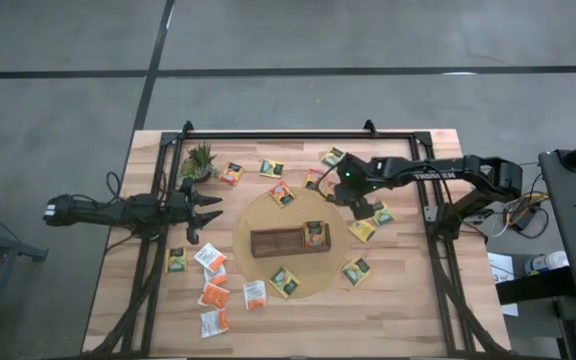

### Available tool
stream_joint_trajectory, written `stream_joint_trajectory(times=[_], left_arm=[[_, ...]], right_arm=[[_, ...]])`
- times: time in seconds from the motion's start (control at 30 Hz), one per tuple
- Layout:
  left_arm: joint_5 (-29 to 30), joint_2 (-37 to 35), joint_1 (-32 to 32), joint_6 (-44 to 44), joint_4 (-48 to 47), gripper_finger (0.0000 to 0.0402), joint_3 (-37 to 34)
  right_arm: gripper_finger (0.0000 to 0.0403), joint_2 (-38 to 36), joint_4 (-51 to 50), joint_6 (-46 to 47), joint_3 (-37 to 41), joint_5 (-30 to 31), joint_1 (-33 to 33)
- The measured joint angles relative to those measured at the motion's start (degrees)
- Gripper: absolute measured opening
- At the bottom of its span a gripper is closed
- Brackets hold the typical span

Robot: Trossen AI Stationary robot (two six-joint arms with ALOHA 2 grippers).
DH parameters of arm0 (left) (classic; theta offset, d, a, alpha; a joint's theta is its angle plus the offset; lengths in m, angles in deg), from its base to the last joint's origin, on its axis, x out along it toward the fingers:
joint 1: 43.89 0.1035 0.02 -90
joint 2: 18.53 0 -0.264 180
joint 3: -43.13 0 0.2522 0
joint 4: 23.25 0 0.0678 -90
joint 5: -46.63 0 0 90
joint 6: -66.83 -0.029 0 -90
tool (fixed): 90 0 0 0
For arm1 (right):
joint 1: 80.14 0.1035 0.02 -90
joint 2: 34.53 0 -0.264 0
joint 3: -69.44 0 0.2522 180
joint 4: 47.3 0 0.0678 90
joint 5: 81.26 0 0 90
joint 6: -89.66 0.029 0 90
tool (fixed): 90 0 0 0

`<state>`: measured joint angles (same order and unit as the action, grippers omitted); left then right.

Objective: Pick & Place Tea
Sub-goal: Put the orange tea bag into the right section of the wooden organizer

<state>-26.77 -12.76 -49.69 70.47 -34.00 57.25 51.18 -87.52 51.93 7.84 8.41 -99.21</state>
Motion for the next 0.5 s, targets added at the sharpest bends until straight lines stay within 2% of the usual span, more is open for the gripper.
stream_joint_trajectory(times=[0.5], left_arm=[[0.00, 0.02, -0.02, 0.00, 0.00, 0.0165, 0.00]], right_arm=[[0.0233, 0.02, 17.58, -0.44, 11.40, 0.06, 0.09]])
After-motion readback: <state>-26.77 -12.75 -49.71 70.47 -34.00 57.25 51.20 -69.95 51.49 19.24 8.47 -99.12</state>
